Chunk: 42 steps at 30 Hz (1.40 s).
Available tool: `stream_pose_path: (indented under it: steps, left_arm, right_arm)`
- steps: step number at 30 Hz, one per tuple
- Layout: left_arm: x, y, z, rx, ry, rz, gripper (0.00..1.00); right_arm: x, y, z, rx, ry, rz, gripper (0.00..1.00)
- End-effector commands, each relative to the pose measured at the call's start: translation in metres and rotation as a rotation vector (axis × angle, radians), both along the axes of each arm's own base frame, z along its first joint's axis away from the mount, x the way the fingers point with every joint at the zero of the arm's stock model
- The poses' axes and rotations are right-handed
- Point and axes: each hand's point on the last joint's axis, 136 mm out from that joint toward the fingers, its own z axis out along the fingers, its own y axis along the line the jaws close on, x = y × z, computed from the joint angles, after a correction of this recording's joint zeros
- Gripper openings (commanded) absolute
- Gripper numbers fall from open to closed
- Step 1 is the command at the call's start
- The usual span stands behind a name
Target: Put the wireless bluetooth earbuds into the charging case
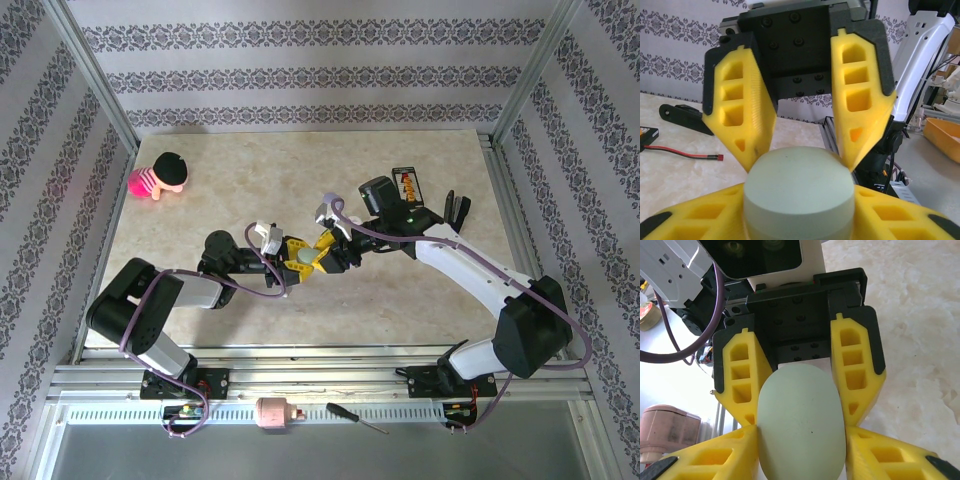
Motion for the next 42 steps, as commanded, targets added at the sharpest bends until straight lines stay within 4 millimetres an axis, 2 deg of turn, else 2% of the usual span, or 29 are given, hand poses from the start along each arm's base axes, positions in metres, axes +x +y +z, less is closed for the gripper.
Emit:
stream_pose_path:
  steps: [1, 3, 7, 9, 14, 19, 25, 28, 39, 42]
  left_arm:
    - [-0.006, -0.005, 0.009, -0.023, -0.043, -0.043, 0.42]
    - [-0.006, -0.005, 0.009, -0.021, -0.042, -0.043, 0.42]
    - [-0.007, -0.004, 0.010, -0.021, -0.050, -0.047, 0.32]
    - [-0.007, -0.004, 0.011, -0.023, -0.052, -0.047, 0.26]
    - [-0.007, -0.004, 0.016, -0.030, -0.063, -0.048, 0.24]
    - [-0.009, -0.004, 0.021, -0.034, -0.078, -0.053, 0.23]
    - [-0.011, -0.004, 0.015, -0.027, -0.089, -0.063, 0.22]
    - [-0.011, -0.004, 0.016, -0.028, -0.092, -0.061, 0.21]
    - [-0.013, -0.003, 0.024, -0.037, -0.109, -0.064, 0.21]
    - [-0.013, -0.002, 0.026, -0.040, -0.114, -0.060, 0.21]
  right_arm:
    - [-0.002, 0.006, 0.010, 0.025, -0.041, 0.036, 0.43]
    - [-0.001, 0.006, 0.010, 0.024, -0.043, 0.034, 0.44]
    - [0.000, 0.005, 0.011, 0.023, -0.049, 0.024, 0.45]
    - [0.004, 0.005, 0.008, 0.016, -0.060, 0.004, 0.54]
    - [0.015, 0.002, -0.005, -0.035, -0.085, -0.045, 0.69]
    - [0.025, -0.001, -0.010, -0.065, -0.100, -0.093, 0.69]
    - [0.041, -0.010, 0.016, 0.029, -0.140, -0.194, 0.69]
    - [0.044, -0.015, 0.022, 0.061, -0.144, -0.209, 0.69]
    - [0.053, -0.021, 0.019, 0.021, -0.168, -0.261, 0.69]
    - [0.046, -0.019, 0.013, 0.011, -0.151, -0.226, 0.63]
